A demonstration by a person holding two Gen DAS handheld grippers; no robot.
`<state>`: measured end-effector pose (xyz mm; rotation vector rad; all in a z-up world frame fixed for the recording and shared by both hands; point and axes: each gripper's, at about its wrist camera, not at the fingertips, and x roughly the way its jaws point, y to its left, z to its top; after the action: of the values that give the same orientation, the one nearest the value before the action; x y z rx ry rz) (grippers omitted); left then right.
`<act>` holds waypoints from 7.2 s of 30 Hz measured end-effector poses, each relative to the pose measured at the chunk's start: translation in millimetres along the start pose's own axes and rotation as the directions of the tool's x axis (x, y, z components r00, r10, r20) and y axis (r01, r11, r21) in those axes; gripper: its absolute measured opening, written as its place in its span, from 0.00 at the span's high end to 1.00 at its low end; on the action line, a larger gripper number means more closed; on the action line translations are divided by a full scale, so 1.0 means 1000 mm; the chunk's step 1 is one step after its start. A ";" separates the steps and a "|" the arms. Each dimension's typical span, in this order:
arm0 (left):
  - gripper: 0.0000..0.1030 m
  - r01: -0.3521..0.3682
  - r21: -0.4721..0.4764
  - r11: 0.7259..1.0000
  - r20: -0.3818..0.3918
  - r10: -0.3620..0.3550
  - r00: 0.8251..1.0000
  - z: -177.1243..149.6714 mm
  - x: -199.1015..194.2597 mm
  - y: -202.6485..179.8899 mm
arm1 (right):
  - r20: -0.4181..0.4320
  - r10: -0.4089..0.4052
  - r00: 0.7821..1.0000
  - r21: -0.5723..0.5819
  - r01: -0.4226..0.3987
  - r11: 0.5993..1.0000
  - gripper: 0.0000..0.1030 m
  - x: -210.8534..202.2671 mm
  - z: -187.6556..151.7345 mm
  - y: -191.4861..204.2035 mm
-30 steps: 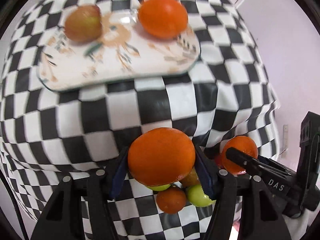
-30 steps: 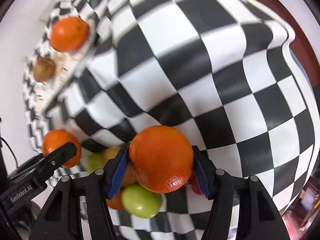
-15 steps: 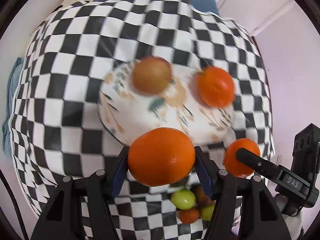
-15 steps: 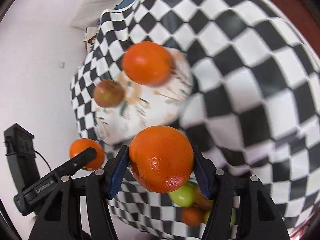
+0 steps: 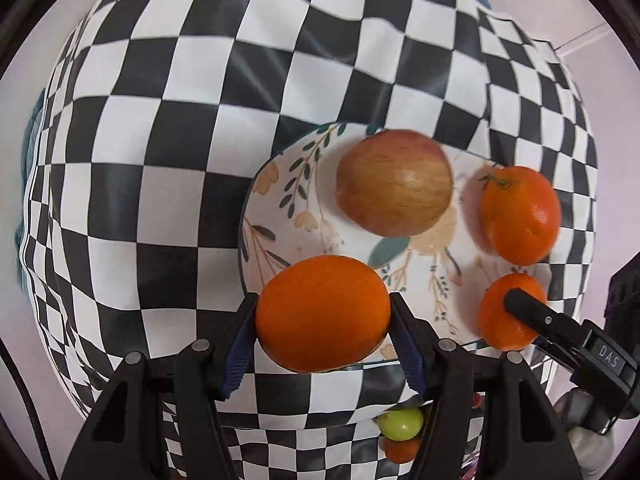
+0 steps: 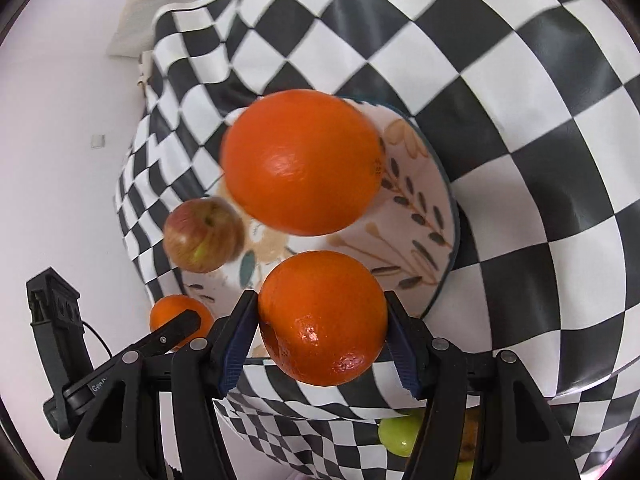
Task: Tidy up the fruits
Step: 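Carry both oranges onto the floral plate beside the apple and open both tools, then lift both tools off the plate and move back toward the remaining fruit, then grasp the dark brown-orange fruit with the left tool while the right tool grasps a green apple, then carry both fruits onto the floral plate and open both tools, then lift both tools away from the plate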
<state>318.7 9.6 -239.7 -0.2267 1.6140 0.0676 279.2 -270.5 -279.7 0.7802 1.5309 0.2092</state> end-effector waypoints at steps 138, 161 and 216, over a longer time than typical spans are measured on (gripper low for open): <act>0.52 0.173 0.138 0.975 0.220 -0.201 0.955 -0.150 -0.067 -0.047 | 0.155 -0.019 0.988 -0.251 0.058 0.966 0.42 -0.033 -0.168 0.001; 0.52 0.020 0.100 0.995 0.096 -0.030 0.995 0.045 -0.019 -0.012 | 0.157 -0.175 0.972 -0.292 0.215 0.932 0.41 0.052 -0.044 0.104; 0.11 -0.102 0.095 0.990 0.587 0.028 0.809 -0.207 -0.164 -0.009 | 0.628 -0.222 0.746 -0.340 0.519 0.784 0.07 -0.153 -0.236 0.106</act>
<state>123.5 -19.6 -63.3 -0.0425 0.9986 0.0819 83.0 -204.6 -61.8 0.0637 0.9657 0.0446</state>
